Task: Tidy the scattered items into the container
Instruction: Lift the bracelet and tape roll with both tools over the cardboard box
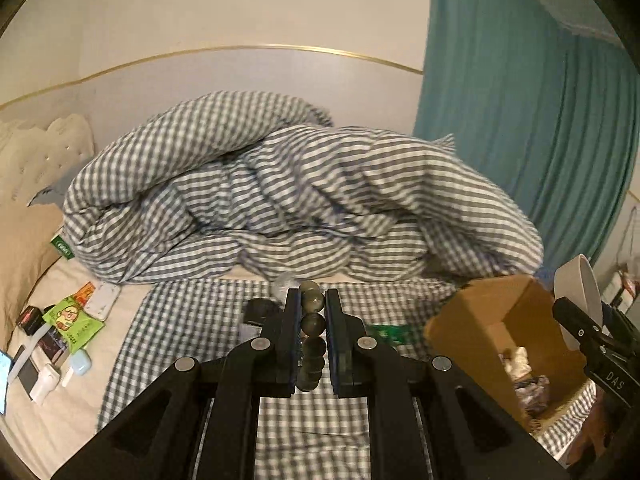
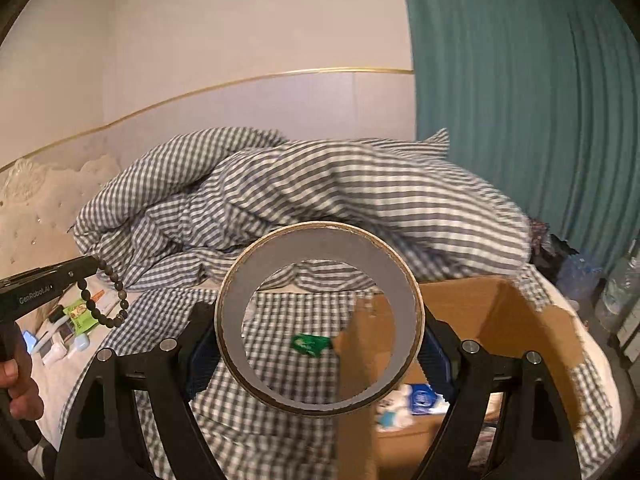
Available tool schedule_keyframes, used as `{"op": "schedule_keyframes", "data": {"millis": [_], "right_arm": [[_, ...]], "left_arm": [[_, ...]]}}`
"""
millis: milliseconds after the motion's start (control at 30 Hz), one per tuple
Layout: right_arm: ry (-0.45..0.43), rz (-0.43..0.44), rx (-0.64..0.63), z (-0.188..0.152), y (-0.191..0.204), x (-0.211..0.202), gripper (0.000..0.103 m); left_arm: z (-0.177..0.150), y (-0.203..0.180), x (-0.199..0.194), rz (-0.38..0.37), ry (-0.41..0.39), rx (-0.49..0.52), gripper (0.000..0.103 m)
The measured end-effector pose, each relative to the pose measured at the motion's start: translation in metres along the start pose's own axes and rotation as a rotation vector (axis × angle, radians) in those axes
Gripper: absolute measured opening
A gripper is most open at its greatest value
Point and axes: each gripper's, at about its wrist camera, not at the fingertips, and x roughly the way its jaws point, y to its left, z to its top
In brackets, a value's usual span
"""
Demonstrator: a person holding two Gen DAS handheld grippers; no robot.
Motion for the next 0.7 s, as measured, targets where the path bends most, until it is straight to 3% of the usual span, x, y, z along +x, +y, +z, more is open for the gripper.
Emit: {"op": "schedule_keyframes", "data": {"millis": [400,700], "right_arm": [[-0.02,-0.102,0.047,-0.012,-0.084,-0.054,0.083],[0.043,-0.131,0.093,-0.034,-0.134,-0.044,0.083]], "left_arm": [[0.002,-0.086,-0.012,-0.093,-0.008,0.039,0.011],[-0.002,-0.138,-0.002,-0.117,0.008,0.092,0.011]]}}
